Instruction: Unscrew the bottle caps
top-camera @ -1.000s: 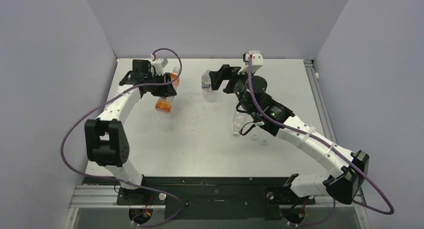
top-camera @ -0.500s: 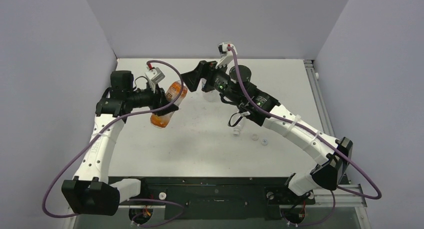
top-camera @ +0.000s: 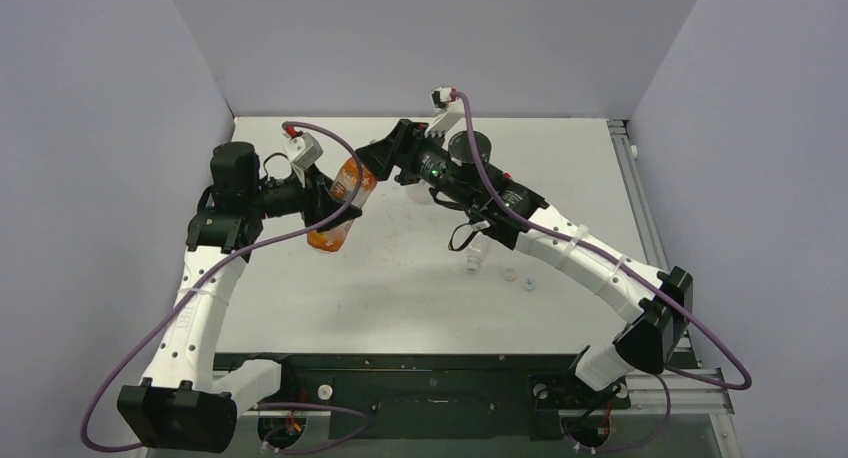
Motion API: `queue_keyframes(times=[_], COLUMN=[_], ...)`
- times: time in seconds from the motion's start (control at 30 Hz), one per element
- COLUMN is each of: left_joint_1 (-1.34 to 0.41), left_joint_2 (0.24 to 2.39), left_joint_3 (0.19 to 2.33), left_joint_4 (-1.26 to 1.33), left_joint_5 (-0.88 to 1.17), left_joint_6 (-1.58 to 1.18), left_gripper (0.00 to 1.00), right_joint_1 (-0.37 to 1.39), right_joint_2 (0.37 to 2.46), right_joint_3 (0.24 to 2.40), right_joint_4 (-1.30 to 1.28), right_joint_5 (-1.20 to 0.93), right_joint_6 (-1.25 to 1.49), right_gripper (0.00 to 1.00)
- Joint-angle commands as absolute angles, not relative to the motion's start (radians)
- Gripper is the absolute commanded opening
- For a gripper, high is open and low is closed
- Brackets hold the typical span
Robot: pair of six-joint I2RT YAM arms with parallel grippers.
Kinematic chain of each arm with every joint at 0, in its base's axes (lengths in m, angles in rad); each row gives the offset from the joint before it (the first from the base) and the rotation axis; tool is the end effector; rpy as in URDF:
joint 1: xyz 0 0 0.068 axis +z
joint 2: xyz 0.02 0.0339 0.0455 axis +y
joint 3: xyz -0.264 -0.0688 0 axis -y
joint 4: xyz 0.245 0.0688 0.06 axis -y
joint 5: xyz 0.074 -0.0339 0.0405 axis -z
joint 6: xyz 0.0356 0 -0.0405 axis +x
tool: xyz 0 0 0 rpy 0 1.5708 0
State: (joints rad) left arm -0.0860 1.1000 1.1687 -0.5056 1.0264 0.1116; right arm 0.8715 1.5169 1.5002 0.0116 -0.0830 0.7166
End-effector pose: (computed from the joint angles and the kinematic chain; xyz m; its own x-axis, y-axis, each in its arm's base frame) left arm 0.2209 -0.0496 0.3863 -0.3280 0.0862 -0.9407 0.8586 0.4426 -0.2588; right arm 0.2303 0.2783 0.4325 -0.5385 0.3767 -0.7538 -0.6132 0.4384 0.6571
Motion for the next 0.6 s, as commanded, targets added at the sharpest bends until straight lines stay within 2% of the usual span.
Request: queue_keyframes(times=[0.0,0.17,0.23,0.27,0.3,0.33,0.37,0.57], left_joint_1=[-0.101,-0.112,-0.117,-0.119,-0.119,-0.121,-0.12,-0.116], left_joint_2=[1.069,1.075,1.074,1.073,1.073,1.073,1.073,1.066], left_joint_3=[1.17,1.174,1.175,1.175,1.177,1.18,1.185,1.242], left_joint_4=[-0.44,-0.44,-0.452,-0.465,-0.486,-0.5,-0.534,-0.748], left_joint_5=[1.055,1.052,1.049,1.04,1.036,1.022,1.011,0.81], left_joint_6=[0.107,0.114,0.129,0.133,0.139,0.144,0.151,0.223], left_gripper=[0.24,0.24,0.34,0.59,0.88,0.96,0.98,0.97], right_joint_1=[0.877,0.889,0.891,0.891,0.891,0.89,0.895,0.96], right_joint_2=[1.545,1.556,1.551,1.55,1.549,1.549,1.549,1.576], right_joint_3=[1.52,1.54,1.533,1.532,1.536,1.539,1.548,1.587], right_joint_4=[0.072,0.071,0.069,0.065,0.059,0.043,0.035,-0.028], right_joint_5=[-0.078,-0.079,-0.069,-0.063,-0.058,-0.045,-0.036,0.163], right_joint_6=[0.759,0.754,0.742,0.736,0.722,0.71,0.67,0.374], right_gripper=[0.57,0.37,0.22,0.18,0.12,0.1,0.08,0.06])
